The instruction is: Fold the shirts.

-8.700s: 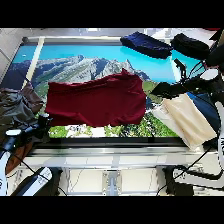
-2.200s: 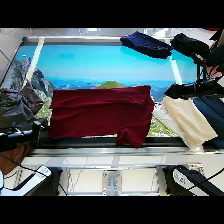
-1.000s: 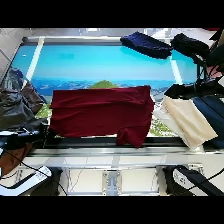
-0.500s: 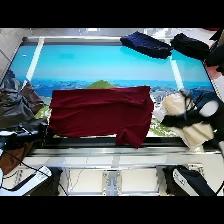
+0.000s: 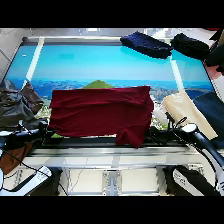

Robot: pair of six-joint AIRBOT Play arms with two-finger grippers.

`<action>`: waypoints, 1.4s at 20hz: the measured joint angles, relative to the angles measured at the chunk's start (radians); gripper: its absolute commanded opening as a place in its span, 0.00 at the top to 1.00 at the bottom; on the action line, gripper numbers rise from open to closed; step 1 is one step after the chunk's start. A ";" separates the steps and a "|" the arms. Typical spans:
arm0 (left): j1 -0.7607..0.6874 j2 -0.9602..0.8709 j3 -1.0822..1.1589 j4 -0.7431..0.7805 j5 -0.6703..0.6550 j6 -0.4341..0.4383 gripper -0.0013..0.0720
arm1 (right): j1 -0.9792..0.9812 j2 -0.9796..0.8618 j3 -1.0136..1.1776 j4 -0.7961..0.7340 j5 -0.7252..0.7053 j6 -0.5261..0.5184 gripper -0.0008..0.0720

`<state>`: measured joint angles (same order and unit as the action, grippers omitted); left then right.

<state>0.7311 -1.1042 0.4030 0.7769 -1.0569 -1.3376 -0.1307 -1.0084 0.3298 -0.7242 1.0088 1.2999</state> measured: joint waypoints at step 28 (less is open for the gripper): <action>-0.415 -0.194 0.630 0.279 0.236 -0.088 0.97 | 0.186 -0.390 0.887 -0.114 0.006 0.072 0.96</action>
<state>0.3157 -1.2984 1.0332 1.0557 -0.8211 -1.4258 0.0551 -1.3983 1.2171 -0.8379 1.0149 1.3724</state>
